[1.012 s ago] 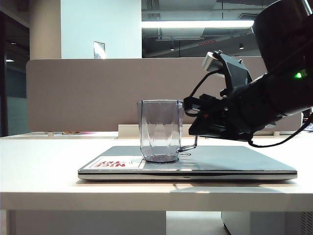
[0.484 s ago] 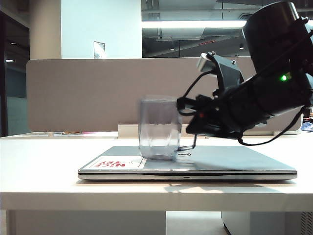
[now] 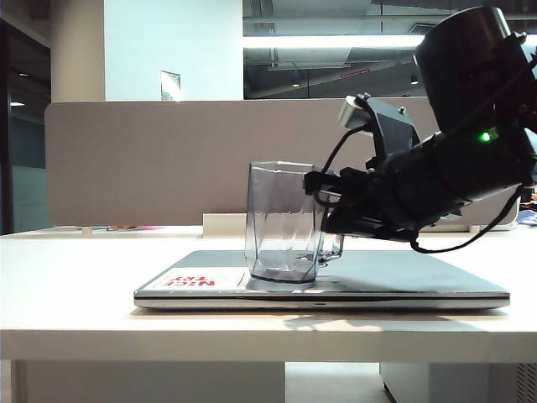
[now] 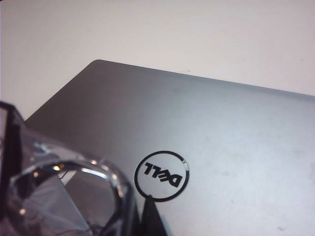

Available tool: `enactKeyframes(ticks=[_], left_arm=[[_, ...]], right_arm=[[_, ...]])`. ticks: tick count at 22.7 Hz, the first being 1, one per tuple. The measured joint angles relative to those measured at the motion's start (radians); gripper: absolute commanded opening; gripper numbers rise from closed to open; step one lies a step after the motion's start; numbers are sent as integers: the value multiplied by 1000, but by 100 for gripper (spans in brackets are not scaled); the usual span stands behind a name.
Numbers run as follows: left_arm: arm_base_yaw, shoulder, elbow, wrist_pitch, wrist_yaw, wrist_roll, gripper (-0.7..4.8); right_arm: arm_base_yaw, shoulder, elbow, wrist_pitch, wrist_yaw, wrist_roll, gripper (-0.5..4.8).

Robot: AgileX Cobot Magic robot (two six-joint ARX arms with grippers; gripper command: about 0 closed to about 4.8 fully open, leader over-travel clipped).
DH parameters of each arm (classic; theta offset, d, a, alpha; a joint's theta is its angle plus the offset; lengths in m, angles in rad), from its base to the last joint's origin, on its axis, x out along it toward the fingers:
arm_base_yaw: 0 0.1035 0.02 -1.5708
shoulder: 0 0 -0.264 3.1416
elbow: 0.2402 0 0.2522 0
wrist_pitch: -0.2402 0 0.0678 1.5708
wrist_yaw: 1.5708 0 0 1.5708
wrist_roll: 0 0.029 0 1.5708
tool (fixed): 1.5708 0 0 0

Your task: Pick up the water cup and place it on the side of the laptop away from you.

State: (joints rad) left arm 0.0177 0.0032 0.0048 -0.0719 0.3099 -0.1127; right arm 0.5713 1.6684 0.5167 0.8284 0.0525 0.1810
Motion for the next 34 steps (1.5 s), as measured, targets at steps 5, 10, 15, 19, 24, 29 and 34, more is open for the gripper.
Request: enactKeyframes(ticks=[5,10,15,19,24,29,34], left_arm=[[0,0,0,0,0,0,-6],[0,0,0,0,0,0,-6],[0,0,0,0,0,0,-6],[0,0,0,0,0,0,-6],[0,0,0,0,16,0,-6],[0,0,0,-1,23,0,-6],[0,0,0,-1,23,0,-6]], right_arm=[[0,1,-1,28,0,-29,-2],[0,-18,17,76,0,-85,-2],[-3,-24,148,-42,0,-171,-2],[-39,-24,251,-116,-8,-192,-2],[-140,-17,390,-203,-8,-194,-2],[-192,49,467,-244,-47,-194,-2],[-198,148,543,-249,-51,-194,-2]])
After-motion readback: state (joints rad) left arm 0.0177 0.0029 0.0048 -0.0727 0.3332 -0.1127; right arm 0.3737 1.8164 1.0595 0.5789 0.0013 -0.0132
